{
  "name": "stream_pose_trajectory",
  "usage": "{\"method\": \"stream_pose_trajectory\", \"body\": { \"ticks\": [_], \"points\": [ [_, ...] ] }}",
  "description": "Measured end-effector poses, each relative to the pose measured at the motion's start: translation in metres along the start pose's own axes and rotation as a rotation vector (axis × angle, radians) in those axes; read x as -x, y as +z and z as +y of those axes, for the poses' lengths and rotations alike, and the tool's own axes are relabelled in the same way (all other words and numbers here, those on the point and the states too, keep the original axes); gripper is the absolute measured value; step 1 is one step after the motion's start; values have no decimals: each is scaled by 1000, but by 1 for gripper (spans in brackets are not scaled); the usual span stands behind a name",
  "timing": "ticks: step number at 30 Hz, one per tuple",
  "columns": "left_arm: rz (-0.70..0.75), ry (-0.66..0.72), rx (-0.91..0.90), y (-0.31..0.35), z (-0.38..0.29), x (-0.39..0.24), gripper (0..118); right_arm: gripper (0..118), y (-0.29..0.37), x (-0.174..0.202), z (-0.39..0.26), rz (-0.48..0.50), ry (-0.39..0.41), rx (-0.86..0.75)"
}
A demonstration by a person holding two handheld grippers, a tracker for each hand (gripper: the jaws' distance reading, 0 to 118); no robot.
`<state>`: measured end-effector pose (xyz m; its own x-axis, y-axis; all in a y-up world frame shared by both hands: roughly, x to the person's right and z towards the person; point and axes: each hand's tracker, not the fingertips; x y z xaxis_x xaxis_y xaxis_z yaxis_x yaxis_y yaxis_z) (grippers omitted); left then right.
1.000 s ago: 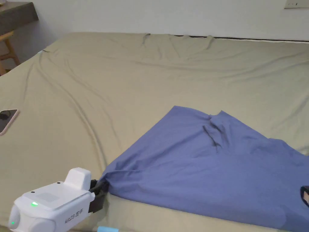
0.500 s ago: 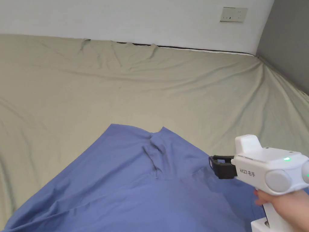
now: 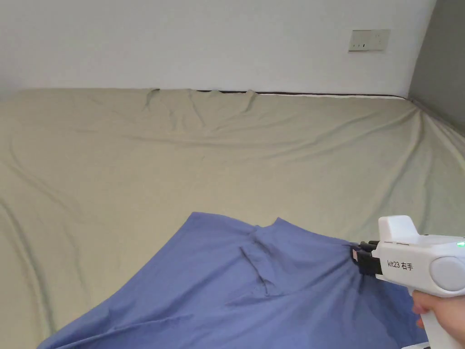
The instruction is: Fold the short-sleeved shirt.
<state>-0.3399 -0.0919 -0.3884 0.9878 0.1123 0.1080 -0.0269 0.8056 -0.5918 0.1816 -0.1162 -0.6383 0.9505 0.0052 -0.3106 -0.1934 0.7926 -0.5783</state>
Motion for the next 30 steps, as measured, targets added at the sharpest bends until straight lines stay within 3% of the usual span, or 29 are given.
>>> {"method": "stream_pose_trajectory", "body": {
  "ticks": [3,10,12,14,18,19,27,30],
  "points": [
    [-15,18,-28,14,15,0,2,5,54,4,18,-31,61,-68],
    [-52,46,-163,62,68,1,2,5,204,2,47,-177,89,-227],
    [-73,63,-205,82,89,0,2,5,251,0,52,-169,58,-309],
    [-91,13,-251,104,112,-7,2,5,296,-1,60,-163,28,-387],
    [-70,-72,-323,143,163,-22,2,5,368,0,81,-218,65,-562],
    [-75,-68,-328,147,173,-25,2,5,379,0,86,-203,13,-555],
    [5,-84,-387,141,286,-41,2,5,363,-34,150,-274,-6,-611],
    [44,-101,-408,127,323,-45,2,5,345,-35,189,-274,-70,-615]
  ]
}}
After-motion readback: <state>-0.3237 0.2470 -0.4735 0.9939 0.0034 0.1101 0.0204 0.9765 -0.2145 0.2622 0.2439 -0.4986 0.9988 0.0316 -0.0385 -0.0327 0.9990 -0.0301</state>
